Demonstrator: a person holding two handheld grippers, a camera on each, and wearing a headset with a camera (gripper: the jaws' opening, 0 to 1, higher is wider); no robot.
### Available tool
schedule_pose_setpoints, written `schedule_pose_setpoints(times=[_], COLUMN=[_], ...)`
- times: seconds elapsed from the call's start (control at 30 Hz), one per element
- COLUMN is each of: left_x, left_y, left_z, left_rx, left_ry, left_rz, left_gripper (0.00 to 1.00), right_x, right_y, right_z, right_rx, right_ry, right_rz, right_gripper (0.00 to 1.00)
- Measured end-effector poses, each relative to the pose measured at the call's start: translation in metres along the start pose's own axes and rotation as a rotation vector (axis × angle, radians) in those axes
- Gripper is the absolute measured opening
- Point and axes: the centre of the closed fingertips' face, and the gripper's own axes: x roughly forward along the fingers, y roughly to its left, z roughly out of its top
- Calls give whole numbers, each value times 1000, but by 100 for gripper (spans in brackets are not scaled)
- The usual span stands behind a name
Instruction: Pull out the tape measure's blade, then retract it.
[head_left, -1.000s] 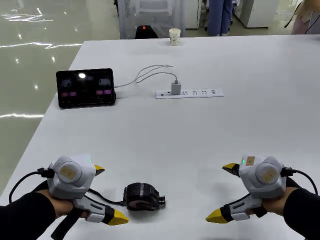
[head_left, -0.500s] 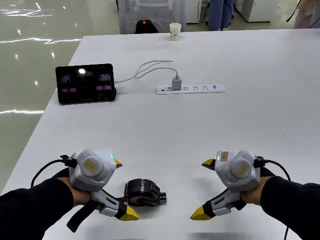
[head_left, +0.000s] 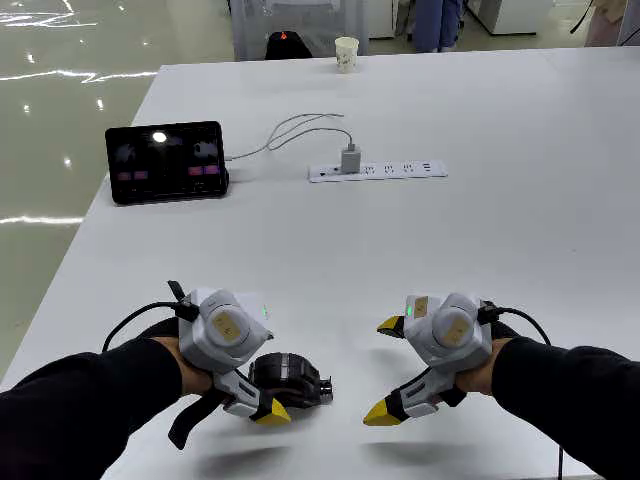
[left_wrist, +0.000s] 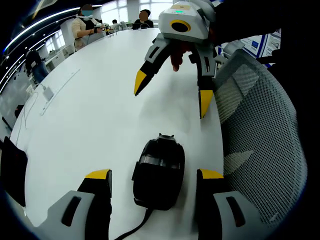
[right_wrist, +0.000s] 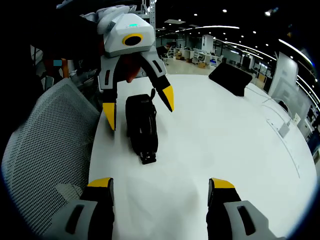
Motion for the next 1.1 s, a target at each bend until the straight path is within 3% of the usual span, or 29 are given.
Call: schedule_pose_setpoints(times=[0.5,0.73,0.87,1.0,1.1], left_x=[10,10,11,11,11], left_y=[-5,-4,-4,-4,-4], left_z=[6,4,4,4,3], left_rx=[76,112,103,108,129], left_ry=[27,38,37,40,47], left_rz=[-41,-30,-32,-37,-31], left_gripper=[35,33,33,33,33], right_x=[21,29,36,40,44], right_y=[9,10,13,19,17], right_z=[16,23,23,25,24], right_rx=[-66,-93,-114,-157,-182], right_ry=[8,9,26,39,53], right_rz=[53,55,75,102,89], right_gripper=[62,50,44,34,27])
